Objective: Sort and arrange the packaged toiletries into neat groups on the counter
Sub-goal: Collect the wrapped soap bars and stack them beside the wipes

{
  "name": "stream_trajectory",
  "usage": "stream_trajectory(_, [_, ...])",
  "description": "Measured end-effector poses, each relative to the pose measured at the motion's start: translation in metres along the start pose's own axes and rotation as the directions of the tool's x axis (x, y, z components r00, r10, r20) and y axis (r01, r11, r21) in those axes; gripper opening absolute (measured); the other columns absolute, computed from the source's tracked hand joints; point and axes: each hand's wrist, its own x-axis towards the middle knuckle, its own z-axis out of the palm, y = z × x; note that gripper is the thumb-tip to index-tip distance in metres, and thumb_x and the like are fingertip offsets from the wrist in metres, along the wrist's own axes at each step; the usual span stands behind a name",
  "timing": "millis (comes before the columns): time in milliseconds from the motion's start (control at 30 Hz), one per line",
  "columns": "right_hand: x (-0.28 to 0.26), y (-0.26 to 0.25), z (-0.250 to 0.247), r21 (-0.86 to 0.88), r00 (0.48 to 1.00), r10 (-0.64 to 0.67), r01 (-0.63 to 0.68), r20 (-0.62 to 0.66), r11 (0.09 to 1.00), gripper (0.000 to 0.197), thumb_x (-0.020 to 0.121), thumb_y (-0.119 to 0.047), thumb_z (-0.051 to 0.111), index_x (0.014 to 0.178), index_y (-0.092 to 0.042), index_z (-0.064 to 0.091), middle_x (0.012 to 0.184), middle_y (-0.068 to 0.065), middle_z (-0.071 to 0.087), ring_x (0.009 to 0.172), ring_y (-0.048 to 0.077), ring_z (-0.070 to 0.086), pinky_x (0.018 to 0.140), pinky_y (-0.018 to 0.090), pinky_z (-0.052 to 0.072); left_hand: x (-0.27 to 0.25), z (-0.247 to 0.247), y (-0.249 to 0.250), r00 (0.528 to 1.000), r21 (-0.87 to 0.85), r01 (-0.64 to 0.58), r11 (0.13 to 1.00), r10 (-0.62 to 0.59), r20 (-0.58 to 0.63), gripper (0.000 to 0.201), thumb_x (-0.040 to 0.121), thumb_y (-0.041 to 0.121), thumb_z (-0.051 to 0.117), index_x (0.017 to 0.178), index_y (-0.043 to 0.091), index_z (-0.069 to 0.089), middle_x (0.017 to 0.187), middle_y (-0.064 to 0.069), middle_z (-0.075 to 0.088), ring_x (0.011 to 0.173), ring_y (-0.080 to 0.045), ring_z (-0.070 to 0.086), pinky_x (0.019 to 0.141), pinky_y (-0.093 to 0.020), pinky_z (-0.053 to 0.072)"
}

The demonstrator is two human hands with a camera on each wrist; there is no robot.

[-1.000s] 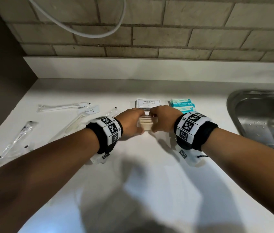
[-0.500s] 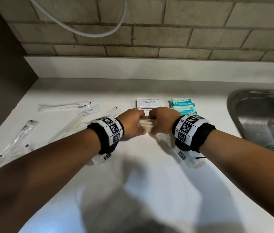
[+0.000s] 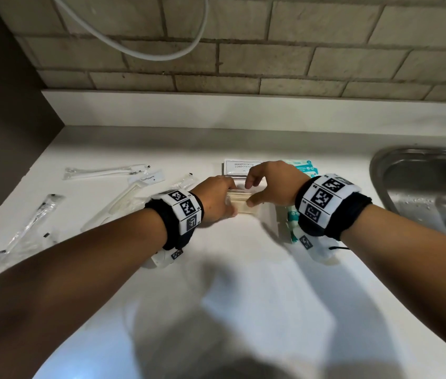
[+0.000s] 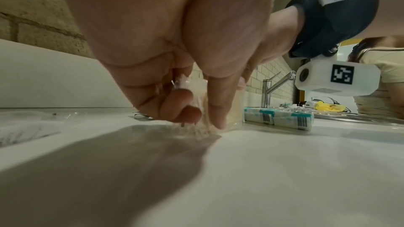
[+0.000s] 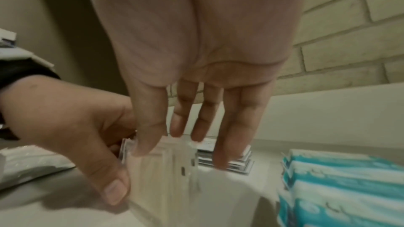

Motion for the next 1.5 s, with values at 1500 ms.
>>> stream_trajectory(1500, [0.025, 0.019, 0.009, 0.429, 0.952, 0.282, -0.306, 0.121, 0.85, 0.04, 0.068, -0.01, 0.076, 0.094, -0.015, 0.047, 0.077, 0.014, 0.072, 0.058, 0.021, 0.06, 0.066, 0.032, 0.054, 0.017, 0.003, -0.01, 0.964, -0.496, 0.235, 0.836, -0.266, 0.008, 0.057, 0.068, 0.024, 0.086, 0.108, 0.019, 0.046, 0.089, 0.007, 0.054, 0.075, -0.006, 0.052, 0.058, -0.016, 0.037])
